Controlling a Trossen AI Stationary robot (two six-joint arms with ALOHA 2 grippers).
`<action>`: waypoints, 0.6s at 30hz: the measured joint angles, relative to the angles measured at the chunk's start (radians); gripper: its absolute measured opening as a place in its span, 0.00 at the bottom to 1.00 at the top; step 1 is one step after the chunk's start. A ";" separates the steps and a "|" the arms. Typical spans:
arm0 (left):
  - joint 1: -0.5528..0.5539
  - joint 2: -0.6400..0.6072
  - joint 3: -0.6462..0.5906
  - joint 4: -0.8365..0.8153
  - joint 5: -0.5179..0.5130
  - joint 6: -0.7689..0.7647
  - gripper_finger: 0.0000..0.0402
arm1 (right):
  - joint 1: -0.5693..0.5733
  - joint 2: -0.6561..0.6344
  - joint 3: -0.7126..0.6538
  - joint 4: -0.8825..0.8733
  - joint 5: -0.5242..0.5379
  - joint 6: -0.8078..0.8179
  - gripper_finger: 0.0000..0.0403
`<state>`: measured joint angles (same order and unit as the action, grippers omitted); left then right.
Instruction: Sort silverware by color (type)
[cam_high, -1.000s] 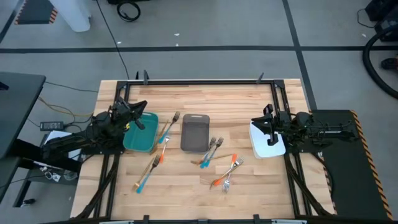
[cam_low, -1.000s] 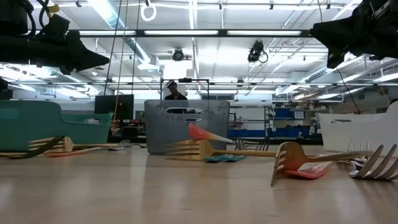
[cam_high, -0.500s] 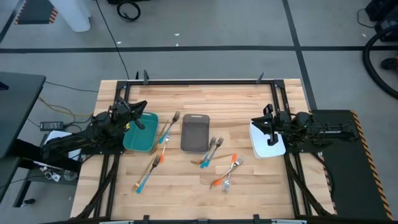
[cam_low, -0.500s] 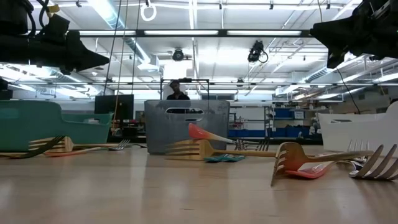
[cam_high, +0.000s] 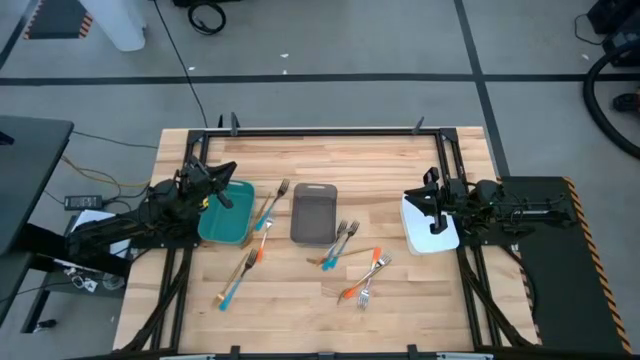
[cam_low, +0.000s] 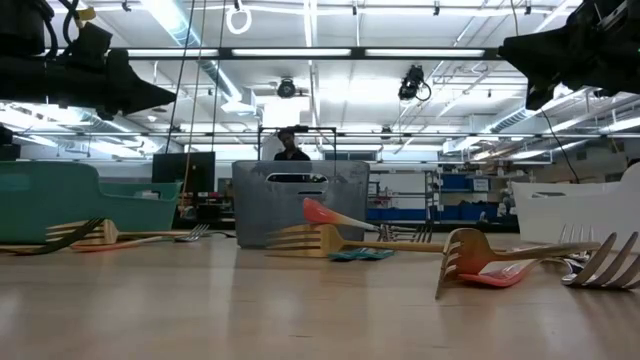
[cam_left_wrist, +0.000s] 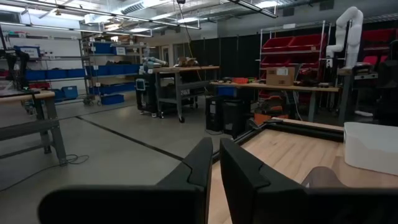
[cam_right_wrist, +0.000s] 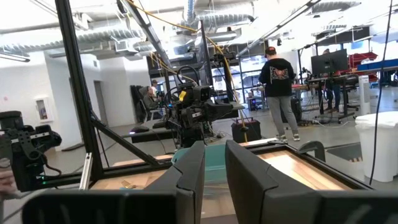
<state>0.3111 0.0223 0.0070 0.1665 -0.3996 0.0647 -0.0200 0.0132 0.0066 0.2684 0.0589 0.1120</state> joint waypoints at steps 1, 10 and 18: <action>0.000 0.000 0.000 0.000 0.000 0.000 0.10 | 0.000 0.000 0.000 0.000 0.000 0.000 0.18; 0.000 0.000 0.000 0.000 0.000 0.000 0.10 | 0.000 0.000 0.000 0.000 0.000 0.000 0.18; -0.001 0.000 0.000 0.000 0.000 -0.145 0.10 | 0.000 0.000 0.000 0.052 -0.002 0.055 0.18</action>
<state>0.3099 0.0223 0.0067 0.1662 -0.3992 -0.0808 -0.0200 0.0130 0.0067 0.3205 0.0569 0.1670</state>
